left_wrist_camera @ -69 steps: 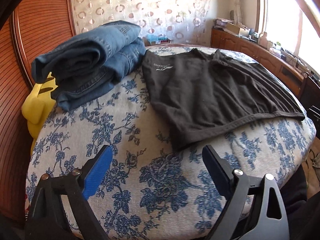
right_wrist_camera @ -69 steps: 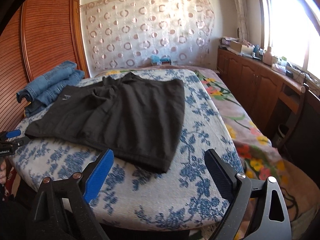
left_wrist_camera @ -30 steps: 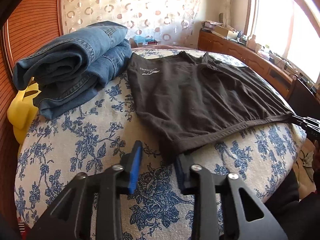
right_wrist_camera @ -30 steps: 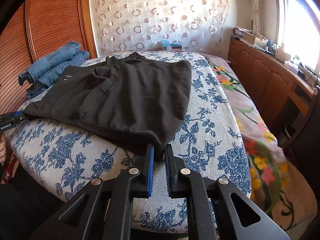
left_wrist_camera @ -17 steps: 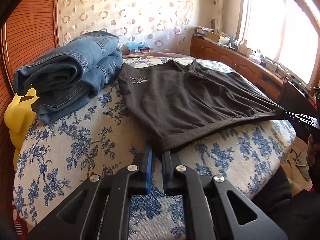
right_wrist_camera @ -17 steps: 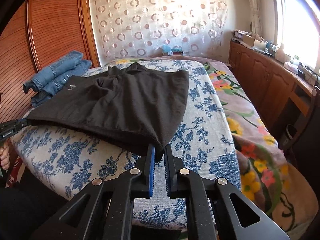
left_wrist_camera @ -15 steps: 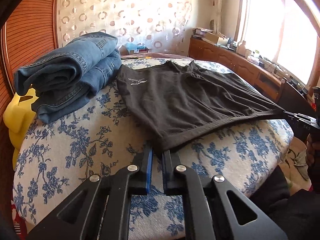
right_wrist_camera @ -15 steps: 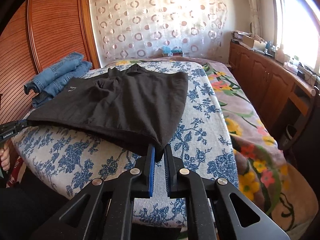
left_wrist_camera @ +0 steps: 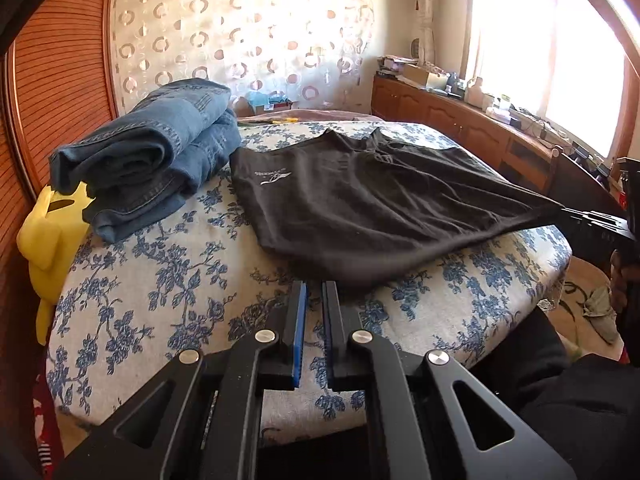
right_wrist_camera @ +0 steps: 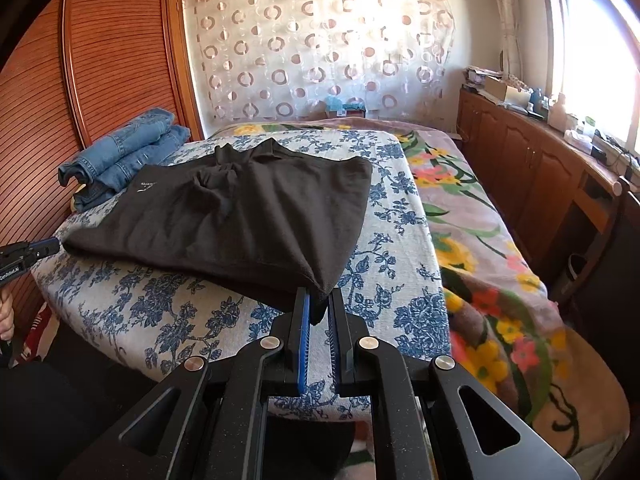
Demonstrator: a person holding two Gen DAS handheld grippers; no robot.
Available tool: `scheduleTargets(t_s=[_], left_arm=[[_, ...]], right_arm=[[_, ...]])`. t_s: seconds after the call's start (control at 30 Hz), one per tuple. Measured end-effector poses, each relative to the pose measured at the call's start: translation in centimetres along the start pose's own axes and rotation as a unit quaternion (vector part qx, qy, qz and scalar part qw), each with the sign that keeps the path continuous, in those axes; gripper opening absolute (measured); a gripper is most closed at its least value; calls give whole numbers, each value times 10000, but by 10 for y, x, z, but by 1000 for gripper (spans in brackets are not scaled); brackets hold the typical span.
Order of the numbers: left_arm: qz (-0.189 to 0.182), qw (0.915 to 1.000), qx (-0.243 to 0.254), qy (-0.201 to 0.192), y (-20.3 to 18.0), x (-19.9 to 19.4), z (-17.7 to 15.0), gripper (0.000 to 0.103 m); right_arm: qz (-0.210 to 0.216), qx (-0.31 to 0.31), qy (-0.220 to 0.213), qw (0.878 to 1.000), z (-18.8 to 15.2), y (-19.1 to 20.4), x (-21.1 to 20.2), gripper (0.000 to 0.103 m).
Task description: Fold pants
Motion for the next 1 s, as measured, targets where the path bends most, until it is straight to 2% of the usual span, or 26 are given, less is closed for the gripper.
scheduleTargets(t_s=[0.27,0.4,0.47,0.53,0.8,0.87,0.9,0.97,1.0], left_arm=[[68,9998,-201,68,9,9,-2,10],[22,9997,-195,137,7,13,0,27],[-50,9996,-213,192,4,17,1,41],[-192,9994,-234,182,0,19,3,47],[-381,9984,-310,290,-9,36,9,46],[-438,9979,-263,398,-12,40,6,31],[-452,9978,-239,425,-13,41,4,28],[-389,9982,-174,433,-14,40,1,12],[-393,9982,-171,410,-14,39,0,10]], right_arm=[[10,98,141,9999,-4,-1,14,9],[10,131,176,9998,-5,-2,17,9],[-6,146,205,9997,-6,-3,19,9],[-3,165,231,9996,-6,-2,22,9],[-22,184,259,9995,-8,-4,25,9],[-21,194,244,9995,-8,-5,24,9],[-17,200,235,9995,-7,-5,24,9],[-9,195,206,9996,-7,-4,23,9],[11,194,188,9996,-6,-4,22,9]])
Point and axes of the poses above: each gripper's, at about its wrist camera, not at the fingertips, and x roughly the way its jaws point, y to its left, z to its top, the point moved 7 cm from there along x, roughly the way its jaws point, and after that the axes turned 7 degrees about y, right-handed, at the moved point
